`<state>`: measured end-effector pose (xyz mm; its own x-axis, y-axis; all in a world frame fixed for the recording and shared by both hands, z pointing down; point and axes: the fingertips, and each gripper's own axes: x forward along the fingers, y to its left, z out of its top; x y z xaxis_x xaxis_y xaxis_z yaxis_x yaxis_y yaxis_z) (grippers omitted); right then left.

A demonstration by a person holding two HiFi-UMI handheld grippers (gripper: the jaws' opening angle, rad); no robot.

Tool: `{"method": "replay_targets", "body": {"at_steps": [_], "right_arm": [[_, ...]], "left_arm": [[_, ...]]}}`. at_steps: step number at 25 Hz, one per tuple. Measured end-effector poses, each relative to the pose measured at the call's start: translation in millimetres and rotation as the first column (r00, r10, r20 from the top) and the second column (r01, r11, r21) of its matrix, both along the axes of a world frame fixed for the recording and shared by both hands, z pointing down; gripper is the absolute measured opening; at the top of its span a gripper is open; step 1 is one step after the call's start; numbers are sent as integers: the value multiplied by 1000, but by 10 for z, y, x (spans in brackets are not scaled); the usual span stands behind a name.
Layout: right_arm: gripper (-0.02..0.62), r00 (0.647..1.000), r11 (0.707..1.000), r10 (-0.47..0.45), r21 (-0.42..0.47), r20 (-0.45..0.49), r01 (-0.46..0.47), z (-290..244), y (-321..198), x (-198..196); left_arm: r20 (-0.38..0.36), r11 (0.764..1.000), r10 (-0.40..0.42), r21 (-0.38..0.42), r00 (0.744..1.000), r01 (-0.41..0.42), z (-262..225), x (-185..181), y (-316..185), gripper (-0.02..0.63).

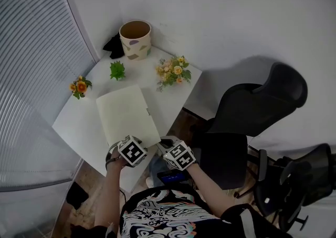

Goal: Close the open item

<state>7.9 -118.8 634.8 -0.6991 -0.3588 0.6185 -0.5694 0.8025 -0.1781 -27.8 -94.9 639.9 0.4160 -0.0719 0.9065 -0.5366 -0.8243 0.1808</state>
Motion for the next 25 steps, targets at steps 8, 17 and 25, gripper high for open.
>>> {"method": "replay_targets", "body": {"at_steps": [8, 17, 25], "right_arm": [[3, 1000, 1000, 0, -2, -3, 0, -6, 9, -7], [3, 1000, 1000, -13, 1, -8, 13, -2, 8, -3], [3, 1000, 1000, -13, 0, -6, 13, -2, 2, -4]], "left_arm": [[0, 1000, 4, 20, 1000, -4, -7, -10, 20, 146], [6, 1000, 7, 15, 1000, -8, 2, -3, 17, 146], [12, 1000, 9, 12, 1000, -10, 2, -4, 10, 146]]}}
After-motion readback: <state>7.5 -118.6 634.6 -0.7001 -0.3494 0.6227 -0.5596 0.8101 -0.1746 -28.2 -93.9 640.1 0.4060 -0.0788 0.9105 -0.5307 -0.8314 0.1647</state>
